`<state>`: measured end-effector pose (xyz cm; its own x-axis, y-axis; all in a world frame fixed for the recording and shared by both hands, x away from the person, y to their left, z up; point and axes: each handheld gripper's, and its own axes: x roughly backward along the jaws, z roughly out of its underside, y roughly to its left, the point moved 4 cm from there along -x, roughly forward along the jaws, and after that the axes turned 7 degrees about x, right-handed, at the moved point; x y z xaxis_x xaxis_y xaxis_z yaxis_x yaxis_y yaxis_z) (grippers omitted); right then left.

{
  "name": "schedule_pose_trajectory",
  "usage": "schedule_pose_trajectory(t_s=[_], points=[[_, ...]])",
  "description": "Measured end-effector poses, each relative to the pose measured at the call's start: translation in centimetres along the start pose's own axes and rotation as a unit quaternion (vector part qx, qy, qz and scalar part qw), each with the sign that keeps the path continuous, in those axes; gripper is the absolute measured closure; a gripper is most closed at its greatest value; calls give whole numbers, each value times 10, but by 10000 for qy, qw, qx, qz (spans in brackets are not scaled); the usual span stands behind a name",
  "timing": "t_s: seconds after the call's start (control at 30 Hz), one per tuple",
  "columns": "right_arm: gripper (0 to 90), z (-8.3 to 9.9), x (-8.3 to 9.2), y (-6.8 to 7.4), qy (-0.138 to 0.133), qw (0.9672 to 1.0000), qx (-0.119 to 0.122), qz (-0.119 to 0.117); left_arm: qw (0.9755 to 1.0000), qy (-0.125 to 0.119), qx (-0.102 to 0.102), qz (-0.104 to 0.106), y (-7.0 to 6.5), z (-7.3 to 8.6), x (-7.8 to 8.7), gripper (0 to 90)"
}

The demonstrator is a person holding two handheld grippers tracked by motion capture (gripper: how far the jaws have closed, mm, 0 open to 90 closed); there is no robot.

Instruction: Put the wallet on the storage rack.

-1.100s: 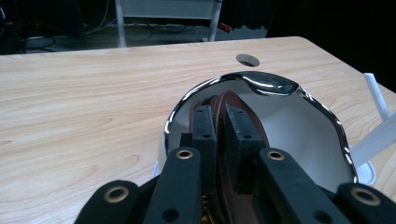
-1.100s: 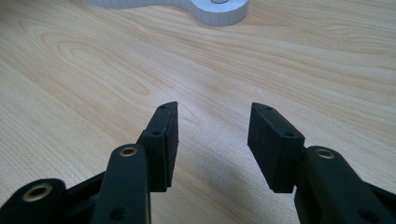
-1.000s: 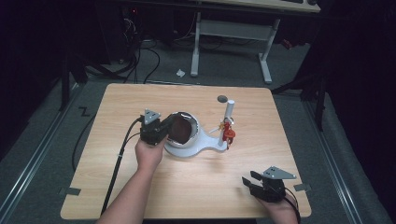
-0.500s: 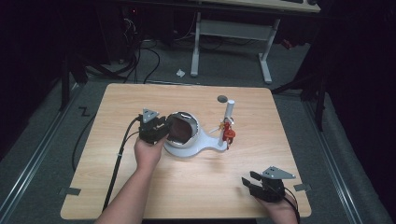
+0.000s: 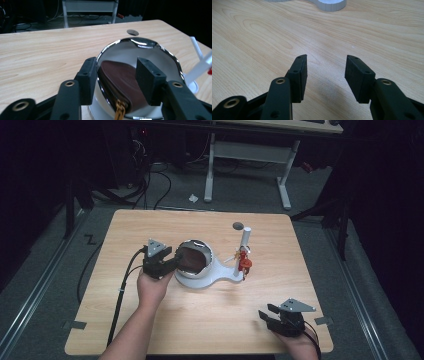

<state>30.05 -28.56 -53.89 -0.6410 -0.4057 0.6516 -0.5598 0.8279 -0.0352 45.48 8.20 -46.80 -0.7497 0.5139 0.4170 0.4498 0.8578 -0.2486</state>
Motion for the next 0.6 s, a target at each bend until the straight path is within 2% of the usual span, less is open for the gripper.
schedule_pose_trajectory(t_s=[0.3, 0.6], points=[[531, 0, -1, 2, 17, 10000, 37, -3, 9999, 99, 33, 125, 2, 16, 21, 467], [531, 0, -1, 3, 27, 10000, 66, -3, 9995, 191, -84, 228, 3, 35, 53, 425]])
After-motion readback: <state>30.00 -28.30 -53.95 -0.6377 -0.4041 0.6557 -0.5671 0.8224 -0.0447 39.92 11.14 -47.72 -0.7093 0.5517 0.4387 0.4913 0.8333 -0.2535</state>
